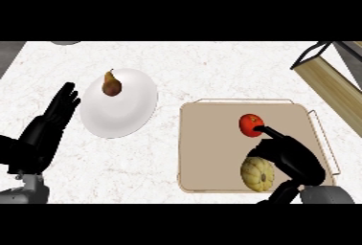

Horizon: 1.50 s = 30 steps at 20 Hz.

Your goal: Pick the squash from the tray and place it in the tiered shelf

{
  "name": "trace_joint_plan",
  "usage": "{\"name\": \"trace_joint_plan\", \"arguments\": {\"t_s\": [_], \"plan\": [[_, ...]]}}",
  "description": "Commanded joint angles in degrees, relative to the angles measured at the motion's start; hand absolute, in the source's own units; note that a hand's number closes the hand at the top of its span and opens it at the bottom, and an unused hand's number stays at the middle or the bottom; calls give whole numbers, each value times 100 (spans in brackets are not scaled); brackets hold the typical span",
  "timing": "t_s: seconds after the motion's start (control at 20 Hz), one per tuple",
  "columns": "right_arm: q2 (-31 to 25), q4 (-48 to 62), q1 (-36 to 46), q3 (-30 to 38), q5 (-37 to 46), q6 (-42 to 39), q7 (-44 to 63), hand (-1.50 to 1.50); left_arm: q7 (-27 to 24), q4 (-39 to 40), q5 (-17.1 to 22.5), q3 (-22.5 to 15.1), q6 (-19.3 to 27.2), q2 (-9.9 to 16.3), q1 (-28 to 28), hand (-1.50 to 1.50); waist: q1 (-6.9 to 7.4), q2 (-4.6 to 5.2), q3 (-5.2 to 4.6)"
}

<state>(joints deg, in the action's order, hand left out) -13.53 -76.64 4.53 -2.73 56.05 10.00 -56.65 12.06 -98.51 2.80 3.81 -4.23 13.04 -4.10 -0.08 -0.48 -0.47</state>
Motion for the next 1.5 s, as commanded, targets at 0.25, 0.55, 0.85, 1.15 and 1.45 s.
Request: {"name": "trace_joint_plan", "arguments": {"t_s": [0.25,0.55,0.85,1.15,1.45], "plan": [[750,-48,318,1173,-1145,67,1877,150,-240,84,-107,-27,28,-101,148,0,51,87,29],[1325,267,127,2430,-1196,1124,3977,150,-213,28,-77,96,61,-26,99,0,-253,229,-20],[1346,156,904,3130,-680,2479,5840,150,-215,-8,-86,1,-30,1,1,0,84,227,-52],[1317,151,1818,3661,516,3212,7485,150,-189,55,-101,-151,-102,-51,-57,0,394,271,-83],[1017,437,2973,4128,2014,3181,9048,150,-127,7,-153,-284,-146,-57,-208,0,580,230,-57]]}}
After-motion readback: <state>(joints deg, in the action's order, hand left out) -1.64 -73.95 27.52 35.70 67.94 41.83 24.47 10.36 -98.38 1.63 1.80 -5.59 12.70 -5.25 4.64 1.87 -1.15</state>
